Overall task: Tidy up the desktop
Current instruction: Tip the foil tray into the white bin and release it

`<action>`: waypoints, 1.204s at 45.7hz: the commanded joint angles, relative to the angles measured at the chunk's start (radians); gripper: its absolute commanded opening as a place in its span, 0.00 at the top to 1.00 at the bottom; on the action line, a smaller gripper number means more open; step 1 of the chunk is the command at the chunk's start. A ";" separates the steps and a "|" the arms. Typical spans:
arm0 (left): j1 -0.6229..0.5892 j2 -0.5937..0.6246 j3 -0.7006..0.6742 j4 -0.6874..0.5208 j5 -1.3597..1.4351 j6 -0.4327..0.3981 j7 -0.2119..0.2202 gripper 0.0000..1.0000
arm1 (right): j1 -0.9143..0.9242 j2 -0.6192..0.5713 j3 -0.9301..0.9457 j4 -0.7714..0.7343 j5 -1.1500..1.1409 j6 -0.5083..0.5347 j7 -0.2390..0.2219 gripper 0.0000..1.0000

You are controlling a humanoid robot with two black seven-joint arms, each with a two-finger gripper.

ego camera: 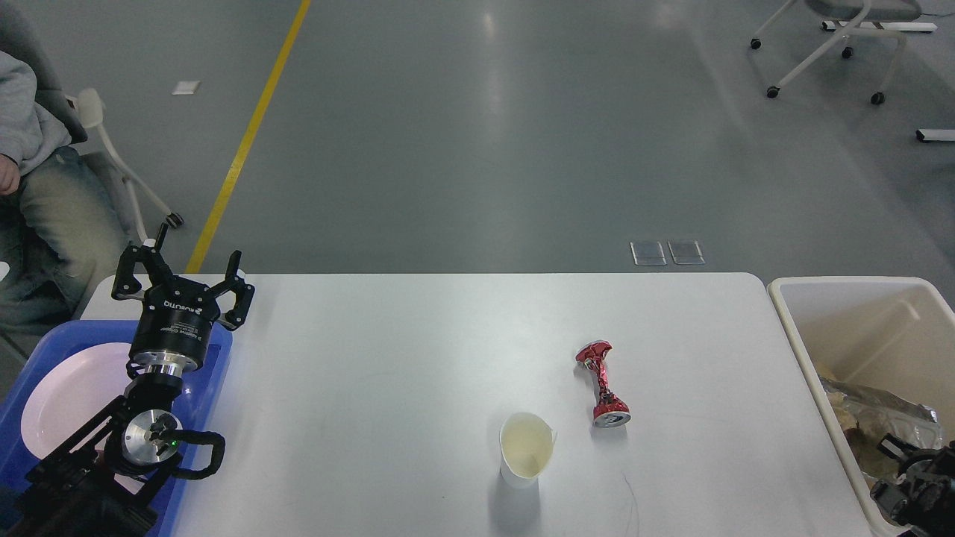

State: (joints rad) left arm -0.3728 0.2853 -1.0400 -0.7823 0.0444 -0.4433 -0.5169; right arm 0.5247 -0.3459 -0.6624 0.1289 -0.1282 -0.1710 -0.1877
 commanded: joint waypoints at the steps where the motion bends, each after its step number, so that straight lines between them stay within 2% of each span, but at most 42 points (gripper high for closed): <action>1: 0.000 0.000 0.000 0.000 0.000 0.000 0.000 0.04 | 0.000 0.011 0.000 -0.002 0.001 -0.004 -0.009 1.00; 2: 0.000 0.000 0.000 0.000 0.000 0.000 0.000 0.04 | 0.000 0.012 0.000 -0.003 0.004 -0.010 -0.007 1.00; 3: 0.000 0.000 0.000 0.000 0.000 0.000 0.000 0.04 | 0.000 0.010 0.000 -0.003 0.005 -0.010 -0.006 0.90; 5: 0.000 0.000 0.000 0.000 0.000 0.000 0.000 0.04 | 0.001 0.005 0.000 -0.003 0.007 -0.018 -0.004 0.55; 6: 0.000 0.000 0.000 0.000 0.000 0.000 0.000 0.04 | 0.001 0.004 0.000 -0.003 0.007 -0.027 -0.002 0.42; 11: 0.000 0.000 0.000 0.000 0.000 0.000 0.000 0.04 | 0.000 0.004 0.000 0.001 0.009 -0.062 -0.001 0.04; 12: 0.000 0.000 0.000 0.000 0.000 0.000 0.000 0.04 | 0.001 0.004 0.000 0.001 0.009 -0.062 -0.001 0.00; 26: 0.000 0.000 0.000 0.000 0.000 0.000 0.000 0.04 | 0.008 -0.005 0.000 0.014 -0.007 -0.056 0.004 0.00; 39: 0.000 0.000 0.000 0.000 0.000 0.000 0.000 0.04 | 0.075 -0.100 -0.006 0.055 -0.034 -0.029 0.005 0.00; 48: 0.000 0.000 0.000 0.000 0.000 0.000 0.000 0.04 | 0.236 -0.229 -0.003 0.234 -0.252 0.070 0.005 0.00; 55: 0.000 0.000 0.000 0.000 0.000 0.000 0.000 0.04 | 0.449 -0.286 -0.016 0.389 -0.398 0.281 0.004 0.00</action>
State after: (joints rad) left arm -0.3728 0.2853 -1.0400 -0.7823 0.0445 -0.4433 -0.5169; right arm 0.8193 -0.5913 -0.6673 0.4052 -0.4208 -0.0398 -0.1827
